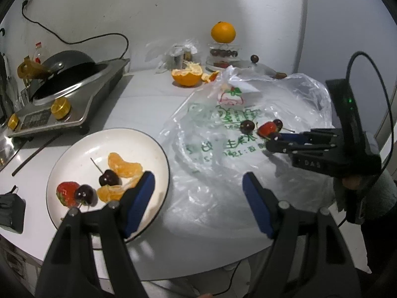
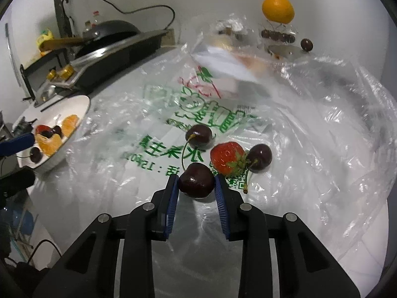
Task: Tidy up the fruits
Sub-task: 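Grasp a dark cherry with the right tool while the left tool grasps another cherry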
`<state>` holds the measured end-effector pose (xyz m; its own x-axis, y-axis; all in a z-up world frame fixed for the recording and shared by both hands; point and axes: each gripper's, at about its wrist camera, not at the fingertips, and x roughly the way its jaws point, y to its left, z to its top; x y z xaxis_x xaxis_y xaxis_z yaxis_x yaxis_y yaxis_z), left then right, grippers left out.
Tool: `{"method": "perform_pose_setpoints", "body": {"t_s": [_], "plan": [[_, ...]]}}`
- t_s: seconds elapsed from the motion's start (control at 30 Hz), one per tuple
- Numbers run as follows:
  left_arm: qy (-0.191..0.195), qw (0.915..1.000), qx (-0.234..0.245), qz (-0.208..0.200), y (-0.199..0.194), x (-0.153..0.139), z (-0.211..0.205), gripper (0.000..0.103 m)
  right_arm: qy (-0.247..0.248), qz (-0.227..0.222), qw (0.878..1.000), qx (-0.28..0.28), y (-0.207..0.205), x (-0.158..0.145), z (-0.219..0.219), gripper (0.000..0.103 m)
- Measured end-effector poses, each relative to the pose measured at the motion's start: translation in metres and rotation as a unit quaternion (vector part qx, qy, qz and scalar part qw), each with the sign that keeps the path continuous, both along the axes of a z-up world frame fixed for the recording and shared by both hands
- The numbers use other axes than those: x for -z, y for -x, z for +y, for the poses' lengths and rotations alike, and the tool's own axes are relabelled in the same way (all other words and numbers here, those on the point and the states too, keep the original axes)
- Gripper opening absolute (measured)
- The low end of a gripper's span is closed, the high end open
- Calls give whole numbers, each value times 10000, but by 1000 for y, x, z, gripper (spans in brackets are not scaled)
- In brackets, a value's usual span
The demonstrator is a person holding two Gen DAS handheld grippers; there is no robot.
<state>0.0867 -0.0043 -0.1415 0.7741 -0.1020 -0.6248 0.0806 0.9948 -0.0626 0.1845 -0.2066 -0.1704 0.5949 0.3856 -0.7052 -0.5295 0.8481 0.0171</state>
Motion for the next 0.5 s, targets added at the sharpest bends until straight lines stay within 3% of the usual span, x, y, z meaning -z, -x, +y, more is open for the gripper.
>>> {"method": "perform_pose_setpoints", "body": {"t_s": [0.5], "plan": [[-454, 9985, 292, -46, -20, -11, -46, 75, -542, -386, 9977, -119, 13, -35, -43, 31]]}}
